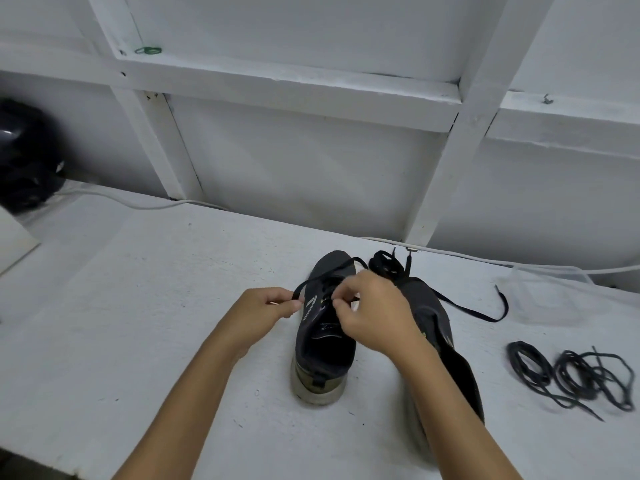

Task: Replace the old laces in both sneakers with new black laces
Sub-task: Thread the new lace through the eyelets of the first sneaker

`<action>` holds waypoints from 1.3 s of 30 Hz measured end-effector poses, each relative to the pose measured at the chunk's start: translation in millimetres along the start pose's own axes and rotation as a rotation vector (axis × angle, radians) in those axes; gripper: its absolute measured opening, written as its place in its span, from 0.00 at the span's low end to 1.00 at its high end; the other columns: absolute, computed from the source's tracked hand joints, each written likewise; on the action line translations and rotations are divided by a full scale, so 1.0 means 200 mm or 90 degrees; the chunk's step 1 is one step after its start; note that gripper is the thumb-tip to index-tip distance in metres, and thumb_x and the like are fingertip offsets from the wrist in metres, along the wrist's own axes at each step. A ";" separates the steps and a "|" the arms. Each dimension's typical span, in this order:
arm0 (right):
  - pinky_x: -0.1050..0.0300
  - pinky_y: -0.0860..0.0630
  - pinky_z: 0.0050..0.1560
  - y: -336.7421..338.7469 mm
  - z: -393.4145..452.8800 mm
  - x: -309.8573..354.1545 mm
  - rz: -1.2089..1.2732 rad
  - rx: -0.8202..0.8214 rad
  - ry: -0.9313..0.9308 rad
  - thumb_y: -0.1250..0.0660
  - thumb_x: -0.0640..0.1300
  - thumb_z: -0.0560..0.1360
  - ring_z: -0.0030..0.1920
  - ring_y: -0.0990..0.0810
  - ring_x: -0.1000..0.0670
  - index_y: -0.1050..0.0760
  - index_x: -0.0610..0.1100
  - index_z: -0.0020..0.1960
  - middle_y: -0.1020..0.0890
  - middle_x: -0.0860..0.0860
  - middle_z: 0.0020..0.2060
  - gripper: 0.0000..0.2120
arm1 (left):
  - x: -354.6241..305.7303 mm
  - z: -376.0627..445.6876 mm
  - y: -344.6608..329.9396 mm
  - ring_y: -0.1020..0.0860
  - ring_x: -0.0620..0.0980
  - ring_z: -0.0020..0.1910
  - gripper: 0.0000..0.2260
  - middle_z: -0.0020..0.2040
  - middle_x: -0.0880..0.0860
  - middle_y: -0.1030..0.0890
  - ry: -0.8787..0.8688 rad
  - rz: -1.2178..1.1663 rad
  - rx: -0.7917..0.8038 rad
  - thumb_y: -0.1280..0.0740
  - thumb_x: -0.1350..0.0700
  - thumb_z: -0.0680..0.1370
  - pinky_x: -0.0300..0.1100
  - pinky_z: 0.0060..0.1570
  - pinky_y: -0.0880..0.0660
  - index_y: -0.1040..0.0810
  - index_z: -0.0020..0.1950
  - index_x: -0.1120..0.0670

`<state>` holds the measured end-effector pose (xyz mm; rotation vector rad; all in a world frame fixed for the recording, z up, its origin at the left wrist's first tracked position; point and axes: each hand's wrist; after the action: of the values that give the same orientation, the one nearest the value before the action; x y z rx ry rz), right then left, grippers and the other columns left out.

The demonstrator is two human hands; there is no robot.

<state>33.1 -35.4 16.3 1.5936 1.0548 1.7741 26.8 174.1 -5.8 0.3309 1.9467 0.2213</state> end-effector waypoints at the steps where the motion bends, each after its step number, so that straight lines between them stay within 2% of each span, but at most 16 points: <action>1: 0.56 0.25 0.48 -0.02 -0.03 0.00 -0.024 0.025 0.010 0.32 0.50 0.77 0.51 0.24 0.55 0.18 0.54 0.51 0.23 0.58 0.48 0.05 | 0.01 0.00 -0.01 0.20 0.40 0.49 0.04 0.46 0.42 0.15 0.016 -0.043 -0.003 0.27 0.52 0.77 0.36 0.46 0.29 0.13 0.49 0.44; 4: 0.61 0.32 0.42 -0.08 -0.07 0.00 -0.032 0.035 0.025 0.31 0.54 0.78 0.50 0.28 0.57 0.17 0.54 0.51 0.27 0.58 0.48 0.07 | 0.02 0.00 -0.05 0.21 0.42 0.45 0.04 0.44 0.42 0.15 0.024 -0.108 -0.026 0.27 0.53 0.76 0.38 0.44 0.29 0.13 0.49 0.46; 6: 0.59 0.28 0.41 -0.09 -0.05 0.01 0.013 0.048 0.004 0.32 0.55 0.78 0.46 0.26 0.56 0.16 0.52 0.46 0.25 0.57 0.45 0.09 | 0.02 -0.01 -0.07 0.19 0.42 0.43 0.04 0.43 0.45 0.14 0.010 -0.131 -0.036 0.26 0.56 0.76 0.39 0.44 0.28 0.13 0.49 0.48; 8: 0.55 0.27 0.35 -0.09 -0.04 0.01 0.072 0.070 -0.038 0.33 0.58 0.77 0.35 0.25 0.55 0.21 0.49 0.33 0.23 0.55 0.33 0.18 | 0.03 -0.02 -0.09 0.16 0.43 0.45 0.05 0.44 0.47 0.13 -0.008 -0.138 -0.044 0.27 0.57 0.76 0.39 0.44 0.26 0.14 0.50 0.50; 9: 0.58 0.31 0.31 -0.09 -0.03 0.01 0.075 0.077 -0.056 0.33 0.60 0.77 0.30 0.27 0.55 0.24 0.49 0.29 0.25 0.55 0.26 0.22 | 0.03 -0.02 -0.09 0.16 0.44 0.47 0.05 0.45 0.49 0.13 -0.012 -0.145 -0.041 0.27 0.58 0.76 0.40 0.45 0.25 0.15 0.51 0.51; 10: 0.61 0.34 0.29 -0.10 -0.03 0.01 0.073 0.083 -0.070 0.32 0.61 0.77 0.27 0.29 0.55 0.27 0.50 0.26 0.27 0.56 0.22 0.24 | 0.03 -0.03 -0.10 0.15 0.46 0.49 0.05 0.45 0.50 0.13 -0.013 -0.156 -0.036 0.27 0.58 0.76 0.41 0.47 0.24 0.15 0.52 0.52; 12: 0.63 0.36 0.30 -0.11 -0.04 0.01 0.118 0.095 -0.092 0.31 0.57 0.77 0.25 0.31 0.55 0.29 0.50 0.26 0.30 0.56 0.20 0.24 | 0.04 -0.03 -0.10 0.15 0.50 0.51 0.05 0.45 0.53 0.13 -0.012 -0.183 -0.037 0.27 0.59 0.76 0.43 0.50 0.22 0.17 0.51 0.54; 15: 0.63 0.35 0.32 -0.13 -0.05 -0.02 0.213 0.115 -0.113 0.30 0.52 0.78 0.26 0.33 0.56 0.27 0.47 0.28 0.31 0.56 0.22 0.21 | 0.06 -0.03 -0.11 0.16 0.51 0.50 0.04 0.44 0.54 0.13 -0.027 -0.177 -0.051 0.26 0.58 0.76 0.42 0.48 0.24 0.18 0.50 0.54; 18: 0.64 0.34 0.32 -0.13 -0.06 -0.02 0.232 0.121 -0.097 0.30 0.52 0.78 0.27 0.30 0.57 0.25 0.49 0.30 0.27 0.56 0.25 0.19 | 0.07 -0.04 -0.13 0.16 0.47 0.47 0.03 0.43 0.52 0.14 -0.053 -0.149 -0.063 0.26 0.57 0.76 0.39 0.44 0.25 0.17 0.48 0.51; 22: 0.61 0.28 0.38 -0.12 -0.07 -0.02 0.248 0.100 -0.098 0.29 0.52 0.78 0.33 0.25 0.57 0.19 0.49 0.37 0.20 0.49 0.37 0.13 | 0.07 -0.04 -0.16 0.17 0.42 0.43 0.02 0.42 0.49 0.14 -0.094 -0.127 -0.103 0.25 0.58 0.75 0.30 0.41 0.26 0.17 0.46 0.52; 25: 0.55 0.24 0.42 -0.12 -0.08 -0.02 0.268 0.095 -0.104 0.29 0.52 0.78 0.39 0.22 0.52 0.17 0.49 0.39 0.19 0.50 0.39 0.11 | 0.07 -0.03 -0.17 0.16 0.45 0.47 0.02 0.43 0.50 0.14 -0.108 -0.119 -0.093 0.25 0.58 0.75 0.35 0.48 0.22 0.17 0.47 0.53; 28: 0.56 0.23 0.45 -0.12 -0.08 -0.03 0.270 0.102 -0.103 0.29 0.51 0.78 0.42 0.21 0.54 0.16 0.51 0.41 0.20 0.54 0.38 0.09 | 0.07 -0.04 -0.17 0.16 0.46 0.48 0.03 0.44 0.50 0.14 -0.115 -0.121 -0.088 0.25 0.58 0.75 0.40 0.53 0.21 0.17 0.47 0.54; 31: 0.60 0.24 0.47 -0.12 -0.08 -0.04 0.274 0.108 -0.104 0.28 0.50 0.78 0.43 0.21 0.56 0.16 0.55 0.41 0.21 0.57 0.42 0.07 | 0.07 -0.04 -0.18 0.16 0.45 0.48 0.02 0.44 0.49 0.14 -0.121 -0.109 -0.104 0.25 0.58 0.75 0.42 0.54 0.20 0.17 0.46 0.53; 35: 0.61 0.24 0.46 -0.12 -0.08 -0.05 0.279 0.110 -0.101 0.30 0.45 0.78 0.43 0.22 0.56 0.16 0.55 0.40 0.21 0.56 0.43 0.10 | 0.08 -0.04 -0.18 0.17 0.43 0.46 0.02 0.43 0.46 0.14 -0.130 -0.076 -0.125 0.25 0.57 0.75 0.42 0.53 0.20 0.17 0.45 0.52; 39: 0.63 0.24 0.47 -0.14 -0.07 -0.05 0.268 0.084 -0.102 0.29 0.46 0.77 0.44 0.21 0.57 0.16 0.57 0.40 0.21 0.57 0.46 0.09 | 0.08 -0.04 -0.18 0.18 0.41 0.45 0.02 0.42 0.44 0.15 -0.148 -0.033 -0.139 0.25 0.55 0.75 0.40 0.51 0.21 0.17 0.44 0.50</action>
<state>17.8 -31.0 -11.9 2.1257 0.8180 1.8217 9.3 145.9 -27.1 0.1554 1.6813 0.3432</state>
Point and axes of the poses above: each hand's wrist, its own z-axis towards the middle knuckle, its own y-axis out of the back of the hand, x = y × z
